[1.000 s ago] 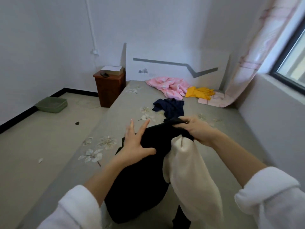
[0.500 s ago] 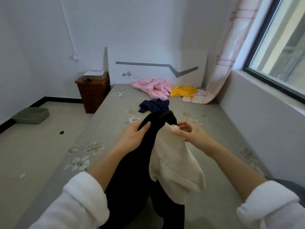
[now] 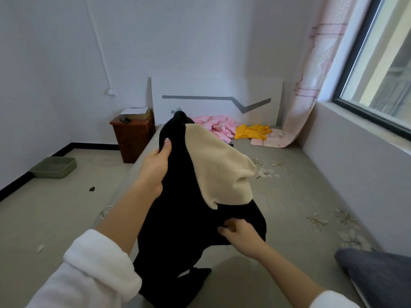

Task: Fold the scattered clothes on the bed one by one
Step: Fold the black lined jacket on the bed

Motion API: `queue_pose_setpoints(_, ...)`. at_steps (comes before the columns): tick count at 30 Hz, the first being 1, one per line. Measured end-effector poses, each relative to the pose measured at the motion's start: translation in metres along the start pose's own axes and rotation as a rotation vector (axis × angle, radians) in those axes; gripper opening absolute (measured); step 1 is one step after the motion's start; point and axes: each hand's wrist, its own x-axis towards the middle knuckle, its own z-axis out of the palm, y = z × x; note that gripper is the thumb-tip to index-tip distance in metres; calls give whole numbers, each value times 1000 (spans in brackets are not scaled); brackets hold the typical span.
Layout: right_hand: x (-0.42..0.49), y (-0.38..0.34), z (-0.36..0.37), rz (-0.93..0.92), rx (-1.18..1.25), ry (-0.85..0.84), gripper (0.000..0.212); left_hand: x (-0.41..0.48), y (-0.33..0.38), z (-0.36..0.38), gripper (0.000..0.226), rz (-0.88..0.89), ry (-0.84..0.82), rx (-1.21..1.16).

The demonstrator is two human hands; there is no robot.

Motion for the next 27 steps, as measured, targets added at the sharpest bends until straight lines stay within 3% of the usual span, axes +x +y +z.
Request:
queue_pose_setpoints(3, 11, 6, 10, 137, 425, -36, 67, -4, 7, -2, 40, -21, -35, -40)
queue_pose_setpoints(5, 21, 2, 13, 149, 640, -31, 86, -5, 10, -5, 40, -24, -30, -56)
queue_pose_setpoints(6, 25, -5, 13, 151, 707, -48, 76, -4, 10, -8, 42, -16, -15, -67)
queue_pose_setpoints(8, 32, -20, 13, 134, 732, -95, 34, -5, 10, -14, 44, 9, 14, -74)
queue_pose_setpoints(10, 37, -25, 12, 112, 640, -57, 17, -4, 10, -23, 39, 30, 73, -84)
queue_pose_setpoints(13, 36, -33, -2, 53, 551, 119, 15, -4, 2, -47, 32, 88, 178, -39)
queue_pose_setpoints(16, 38, -47, -28, -20, 582, 286, 15, 1, -15, -74, 41, 150, 266, 214)
queue_pose_setpoints(20, 43, -67, -66, -42, 638, 344, 17, -6, -31, -77, 33, 106, 98, 302)
queue_pose_setpoints(24, 34, -74, -93, -32, 711, 252, 19, -9, -40, -78, 13, 75, -28, 335)
queue_pose_setpoints(26, 29, -78, -106, -58, 746, 233, 18, -9, -43, -80, 14, 59, -79, 355)
queue_pose_setpoints(27, 28, -79, -112, -72, 761, 235, 17, -8, -46, -81, 24, 59, -95, 356)
